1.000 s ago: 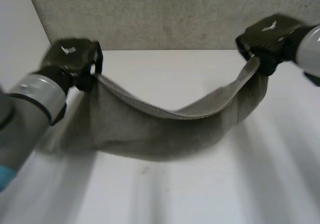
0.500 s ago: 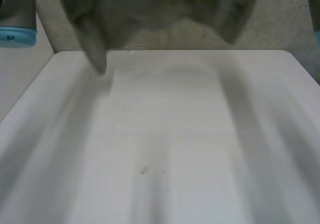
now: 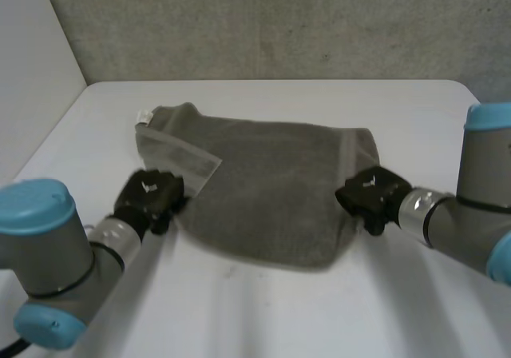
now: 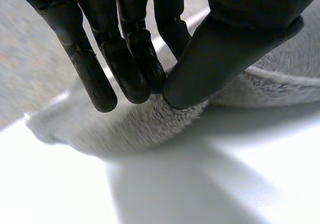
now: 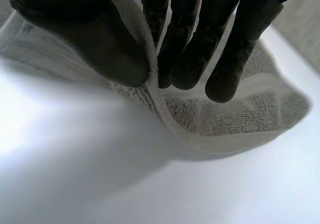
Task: Fold the towel.
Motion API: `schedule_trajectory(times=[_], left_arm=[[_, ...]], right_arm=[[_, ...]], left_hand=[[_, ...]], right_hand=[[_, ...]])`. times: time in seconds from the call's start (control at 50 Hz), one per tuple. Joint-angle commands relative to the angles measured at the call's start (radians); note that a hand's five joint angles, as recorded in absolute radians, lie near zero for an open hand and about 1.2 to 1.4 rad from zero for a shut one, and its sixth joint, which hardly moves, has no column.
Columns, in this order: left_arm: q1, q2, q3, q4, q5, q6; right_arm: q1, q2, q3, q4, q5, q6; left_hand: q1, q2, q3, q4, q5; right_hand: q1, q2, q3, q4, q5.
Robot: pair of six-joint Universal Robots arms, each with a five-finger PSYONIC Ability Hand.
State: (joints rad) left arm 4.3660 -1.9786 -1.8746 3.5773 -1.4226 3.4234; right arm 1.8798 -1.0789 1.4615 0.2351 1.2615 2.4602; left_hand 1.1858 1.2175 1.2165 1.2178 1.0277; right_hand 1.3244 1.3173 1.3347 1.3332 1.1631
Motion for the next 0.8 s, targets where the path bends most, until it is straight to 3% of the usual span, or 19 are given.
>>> schedule_trajectory(times=[0.02,0.22,0.34,0.36,0.38,0.4,0.42,0.66,0.8], left_arm=[[-0.034,0.047,-0.035,-0.08,-0.012,0.046],[-0.045,0.279,-0.113,-0.299,-0.07,0.05],[-0.077,0.32,-0.167,-0.315,-0.064,0.051],[-0.094,0.319,-0.173,-0.315,-0.064,0.051],[-0.109,0.313,-0.172,-0.315,-0.064,0.054],[-0.109,0.313,-0.172,-0.315,-0.064,0.054],[-0.123,0.31,-0.163,-0.319,-0.065,0.057],[-0.138,0.262,0.08,-0.31,-0.065,0.056],[-0.152,0.026,0.348,-0.319,-0.065,0.059]], right_arm=[[-0.054,-0.094,0.109,-0.037,0.09,0.011],[-0.201,-0.229,0.246,-0.071,0.085,0.002],[-0.272,-0.268,0.318,-0.082,0.041,-0.001],[-0.272,-0.268,0.318,-0.082,0.041,-0.001],[-0.275,-0.266,0.335,-0.091,0.017,-0.003],[-0.274,-0.266,0.348,-0.103,0.004,-0.003],[-0.274,-0.266,0.349,-0.103,0.004,-0.003],[-0.258,-0.22,0.402,-0.201,-0.005,-0.004],[-0.26,-0.219,0.418,-0.207,-0.016,-0.004]], left_hand=[[0.211,0.179,0.18,0.178,0.194],[0.211,0.179,0.18,0.178,0.194],[0.211,0.179,0.18,0.178,0.194],[0.077,0.045,0.046,0.045,0.061],[-0.317,-0.348,-0.347,-0.349,-0.333],[-0.32,-0.352,-0.351,-0.352,-0.337],[-0.576,-0.608,-0.607,-0.608,-0.593],[-0.62,-0.652,-0.651,-0.652,-0.636],[-0.629,-0.66,-0.659,-0.661,-0.645]], right_hand=[[0.072,0.079,0.062,0.063,0.059],[0.072,0.079,0.062,0.063,0.059],[0.072,0.079,0.062,0.063,0.059],[0.072,0.079,0.062,0.063,0.059],[0.072,0.079,0.062,0.063,0.059],[0.072,0.079,0.062,0.063,0.059],[0.072,0.079,0.062,0.063,0.059],[0.072,0.079,0.062,0.063,0.059],[0.072,0.079,0.062,0.063,0.059]])
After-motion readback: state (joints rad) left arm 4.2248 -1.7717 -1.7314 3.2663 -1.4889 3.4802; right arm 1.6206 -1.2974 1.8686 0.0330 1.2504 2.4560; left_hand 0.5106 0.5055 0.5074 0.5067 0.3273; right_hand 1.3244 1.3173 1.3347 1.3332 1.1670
